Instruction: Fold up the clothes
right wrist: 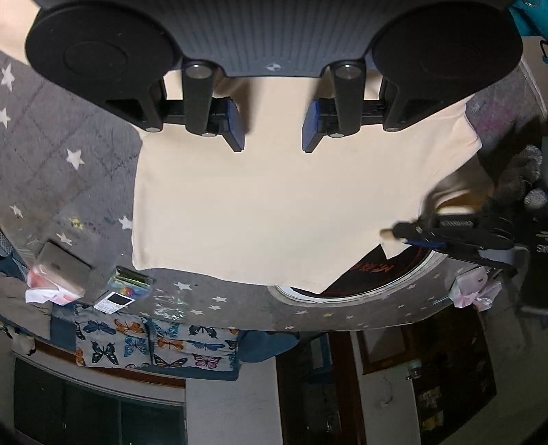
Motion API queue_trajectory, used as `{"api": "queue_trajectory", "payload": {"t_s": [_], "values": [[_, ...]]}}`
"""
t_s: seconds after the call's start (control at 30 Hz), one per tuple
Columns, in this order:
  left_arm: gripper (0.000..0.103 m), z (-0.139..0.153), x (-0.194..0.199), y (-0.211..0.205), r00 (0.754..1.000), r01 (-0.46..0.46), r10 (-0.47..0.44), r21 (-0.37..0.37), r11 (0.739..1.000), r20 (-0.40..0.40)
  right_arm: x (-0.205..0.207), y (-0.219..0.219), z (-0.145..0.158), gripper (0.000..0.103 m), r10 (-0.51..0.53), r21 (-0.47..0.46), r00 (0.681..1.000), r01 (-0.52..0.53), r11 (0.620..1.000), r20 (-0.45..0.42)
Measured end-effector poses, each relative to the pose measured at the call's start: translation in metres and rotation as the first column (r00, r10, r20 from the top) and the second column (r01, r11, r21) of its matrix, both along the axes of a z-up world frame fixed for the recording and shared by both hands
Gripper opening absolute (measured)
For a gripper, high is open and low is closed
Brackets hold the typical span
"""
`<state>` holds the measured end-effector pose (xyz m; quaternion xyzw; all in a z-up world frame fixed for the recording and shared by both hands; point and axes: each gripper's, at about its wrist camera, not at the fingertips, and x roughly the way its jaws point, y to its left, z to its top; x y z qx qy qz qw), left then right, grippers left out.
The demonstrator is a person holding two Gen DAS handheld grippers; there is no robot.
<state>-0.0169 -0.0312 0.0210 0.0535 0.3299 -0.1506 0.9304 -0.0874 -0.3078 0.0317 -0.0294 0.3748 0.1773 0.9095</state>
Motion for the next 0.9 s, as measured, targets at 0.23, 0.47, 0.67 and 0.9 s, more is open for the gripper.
{"api": "queue_trajectory", "payload": {"t_s": [0.23, 0.47, 0.67, 0.9], "values": [[0.005, 0.024, -0.029, 0.076, 0.968, -0.228, 0.242, -0.182, 0.957, 0.061, -0.003, 0.001, -0.006, 0.037, -0.003, -0.011, 1.0, 0.003, 1.0, -0.015], [0.005, 0.022, -0.063, 0.151, 0.887, -0.436, 0.46, -0.271, 0.859, 0.033, -0.006, 0.004, -0.007, 0.04, 0.001, -0.035, 1.0, -0.001, 0.999, -0.016], [0.006, -0.005, -0.075, 0.182, 0.843, -0.531, 0.536, -0.23, 0.815, -0.048, -0.011, 0.012, -0.001, 0.043, 0.03, -0.072, 0.999, -0.031, 0.997, -0.016], [0.009, -0.003, -0.079, 0.173, 0.844, -0.531, 0.536, -0.199, 0.824, -0.033, -0.022, 0.046, 0.015, 0.044, 0.164, -0.054, 0.986, -0.163, 0.985, 0.016]]}}
